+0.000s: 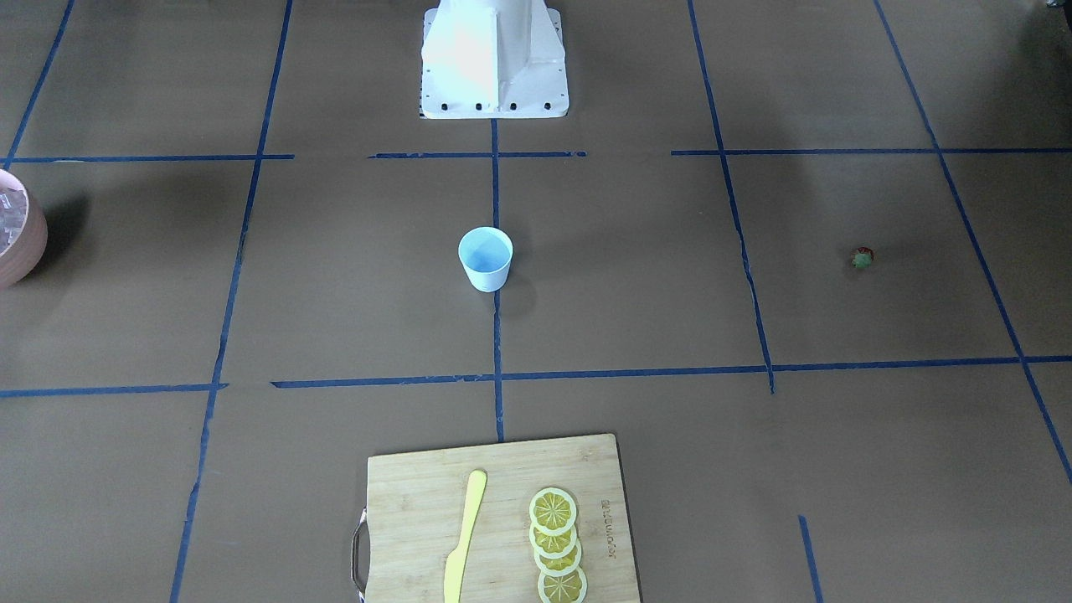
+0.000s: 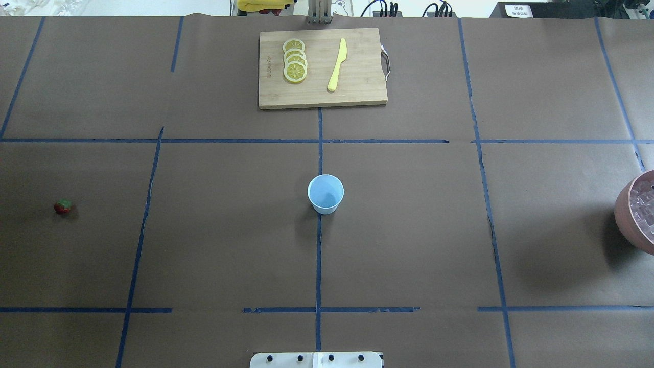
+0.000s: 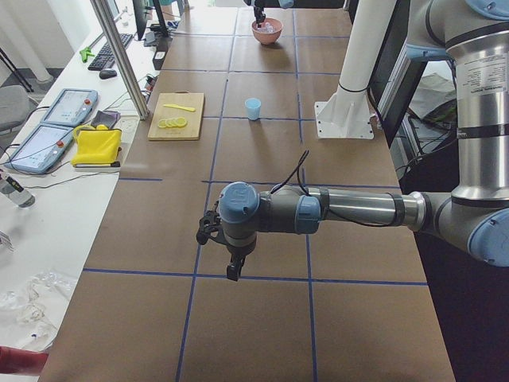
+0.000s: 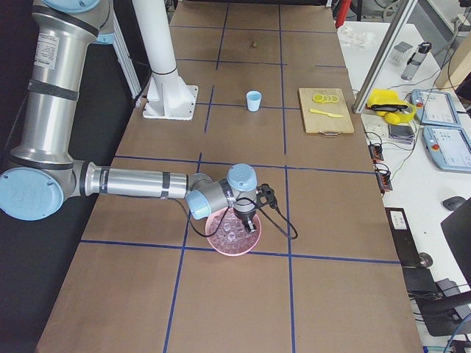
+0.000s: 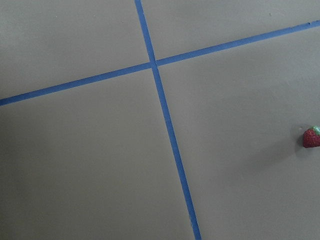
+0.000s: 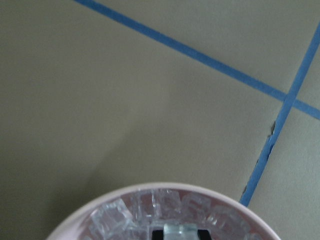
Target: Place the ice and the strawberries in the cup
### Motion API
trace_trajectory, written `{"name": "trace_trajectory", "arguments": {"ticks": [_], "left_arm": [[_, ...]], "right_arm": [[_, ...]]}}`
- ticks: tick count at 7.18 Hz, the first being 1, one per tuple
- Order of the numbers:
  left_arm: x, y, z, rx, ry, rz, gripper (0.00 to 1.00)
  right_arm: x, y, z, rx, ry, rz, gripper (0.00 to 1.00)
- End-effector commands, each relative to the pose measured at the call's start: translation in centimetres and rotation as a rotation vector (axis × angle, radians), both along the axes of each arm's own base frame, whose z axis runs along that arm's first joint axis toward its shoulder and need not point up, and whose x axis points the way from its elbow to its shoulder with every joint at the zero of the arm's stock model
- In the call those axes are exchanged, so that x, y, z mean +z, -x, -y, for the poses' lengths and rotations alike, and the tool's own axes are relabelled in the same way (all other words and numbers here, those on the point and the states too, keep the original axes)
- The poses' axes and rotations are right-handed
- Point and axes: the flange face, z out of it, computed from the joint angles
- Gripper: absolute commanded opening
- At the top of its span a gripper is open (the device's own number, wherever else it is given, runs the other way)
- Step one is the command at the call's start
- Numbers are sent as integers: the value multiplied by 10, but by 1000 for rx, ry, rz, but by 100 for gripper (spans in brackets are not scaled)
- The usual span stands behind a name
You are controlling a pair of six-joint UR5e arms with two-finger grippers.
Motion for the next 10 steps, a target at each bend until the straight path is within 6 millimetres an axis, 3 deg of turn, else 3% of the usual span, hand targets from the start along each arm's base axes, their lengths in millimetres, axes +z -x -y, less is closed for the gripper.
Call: {"name": "trace_trajectory", "arguments": {"ticks": [1, 2, 3, 5, 6, 8, 9, 10], "left_arm": [[0, 0, 0, 0, 1, 0, 100], [1, 0, -1, 1, 2, -2, 100], [2, 0, 0, 1, 3, 0, 100], [-6, 0, 1, 0, -17, -1, 100], [-8, 0, 1, 0, -25, -1, 100], [-12, -1, 4, 1, -34, -1, 100], [-13, -1, 5, 1, -37, 0, 100], [-13, -1, 5, 1, -37, 0, 100]], "right_arm": [[-43, -2, 24, 17, -75, 33, 6], [-52, 0, 29, 34, -69, 44, 0], [-75, 8, 49, 110, 20, 86, 0], [-112, 60, 63, 132, 70, 131, 0], [-152, 101, 66, 137, 62, 152, 0], [-221, 213, 62, 156, 96, 191, 0], [-253, 276, 50, 169, 113, 189, 0], [-309, 327, 49, 202, 145, 162, 0]]}}
